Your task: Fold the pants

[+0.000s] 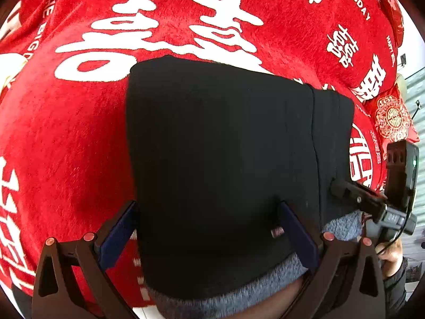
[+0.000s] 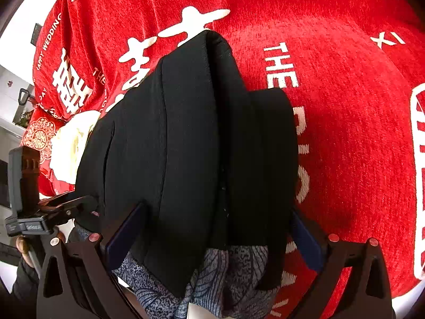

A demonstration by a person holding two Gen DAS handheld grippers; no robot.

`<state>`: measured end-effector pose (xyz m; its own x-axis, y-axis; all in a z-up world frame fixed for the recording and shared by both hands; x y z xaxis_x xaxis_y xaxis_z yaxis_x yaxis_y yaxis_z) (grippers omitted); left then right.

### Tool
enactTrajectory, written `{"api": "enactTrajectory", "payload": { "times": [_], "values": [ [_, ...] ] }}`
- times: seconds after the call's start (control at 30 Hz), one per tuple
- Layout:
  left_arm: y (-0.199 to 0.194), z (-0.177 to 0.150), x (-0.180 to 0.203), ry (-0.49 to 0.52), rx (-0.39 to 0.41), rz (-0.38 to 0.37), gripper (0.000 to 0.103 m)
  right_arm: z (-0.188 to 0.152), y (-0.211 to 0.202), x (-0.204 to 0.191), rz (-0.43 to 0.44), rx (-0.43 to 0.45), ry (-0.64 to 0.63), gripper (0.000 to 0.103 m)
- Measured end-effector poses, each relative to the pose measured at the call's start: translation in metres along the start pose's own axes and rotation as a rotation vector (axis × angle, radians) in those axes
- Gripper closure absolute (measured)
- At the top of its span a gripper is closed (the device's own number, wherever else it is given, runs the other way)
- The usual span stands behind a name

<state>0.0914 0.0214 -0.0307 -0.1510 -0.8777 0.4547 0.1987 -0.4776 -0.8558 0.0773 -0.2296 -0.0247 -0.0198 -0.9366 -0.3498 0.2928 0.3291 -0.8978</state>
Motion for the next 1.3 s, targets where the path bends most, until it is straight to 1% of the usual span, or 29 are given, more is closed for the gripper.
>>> {"api": "enactTrajectory", "payload": {
  "times": [0.1,0.17,0.23,0.3,0.37,0.47,0.57,0.63,0.73,0.87,0.97,1.0,1.07,1.17,1.23,1.3],
  "values": [
    [0.005,0.002,-0.002,-0.027,0.000,-0.014,0.000,0.000,0.001,0.003,0.017,0.001,-0.010,0.000],
    [0.009,0.001,-0.002,-0.037,0.015,-0.015,0.000,-0.001,0.000,0.002,0.012,0.004,-0.015,0.000],
    [0.008,-0.001,-0.002,-0.034,0.028,-0.023,0.000,-0.001,0.000,-0.004,0.001,0.000,-0.047,0.000],
    [0.008,-0.002,-0.003,-0.023,0.041,-0.037,0.000,0.000,0.003,-0.005,-0.007,-0.003,-0.050,0.000],
    [0.008,-0.003,-0.003,-0.007,0.053,-0.036,0.000,0.001,0.006,-0.003,0.008,-0.003,-0.044,0.000],
    [0.009,-0.004,-0.002,0.002,0.058,-0.028,0.000,0.000,0.008,-0.004,0.006,0.004,-0.077,0.000],
    [0.009,-0.005,-0.002,0.001,0.078,-0.028,0.000,-0.001,0.008,-0.004,0.003,0.008,-0.078,0.000],
    [0.008,-0.006,-0.002,0.000,0.093,-0.028,0.000,-0.001,0.008,-0.006,-0.010,0.017,-0.078,0.000],
    [0.008,-0.008,-0.001,0.000,0.112,-0.016,0.000,-0.003,0.010,-0.011,-0.052,0.029,-0.086,0.000],
    [0.007,-0.008,0.001,0.010,0.111,-0.011,0.001,-0.001,0.011,-0.014,-0.079,0.012,-0.083,0.000],
    [0.003,-0.009,0.007,0.053,0.119,-0.005,0.009,-0.001,0.010,-0.025,-0.104,0.005,-0.125,0.000],
    [0.002,-0.009,0.010,0.067,0.124,0.001,0.014,-0.001,0.010,-0.030,-0.109,0.007,-0.144,0.000],
    [-0.002,-0.011,0.018,0.107,0.139,0.028,0.020,-0.002,0.009,-0.037,-0.121,0.010,-0.167,0.000],
    [-0.004,-0.011,0.024,0.124,0.143,0.052,0.024,-0.002,0.007,-0.042,-0.130,0.026,-0.178,0.001],
    [-0.005,-0.010,0.025,0.123,0.144,0.057,0.028,-0.003,0.005,-0.043,-0.132,0.038,-0.179,0.006],
    [-0.007,-0.010,0.027,0.141,0.152,0.068,0.037,-0.003,0.001,-0.042,-0.142,0.052,-0.179,0.019]
  ]
}}
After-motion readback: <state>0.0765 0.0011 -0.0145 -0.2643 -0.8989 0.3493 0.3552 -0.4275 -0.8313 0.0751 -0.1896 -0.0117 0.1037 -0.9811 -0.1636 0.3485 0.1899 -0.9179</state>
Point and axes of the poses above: each gripper's, at about its wrist camera, not at the fingertips, and y roughly the way its jaws point, x to its right, z to its top, the point moved 3 cm from there along y, roughly the way its jaws point, and after that the axes turned 6 degrees about -z, right-handed, at the moved point
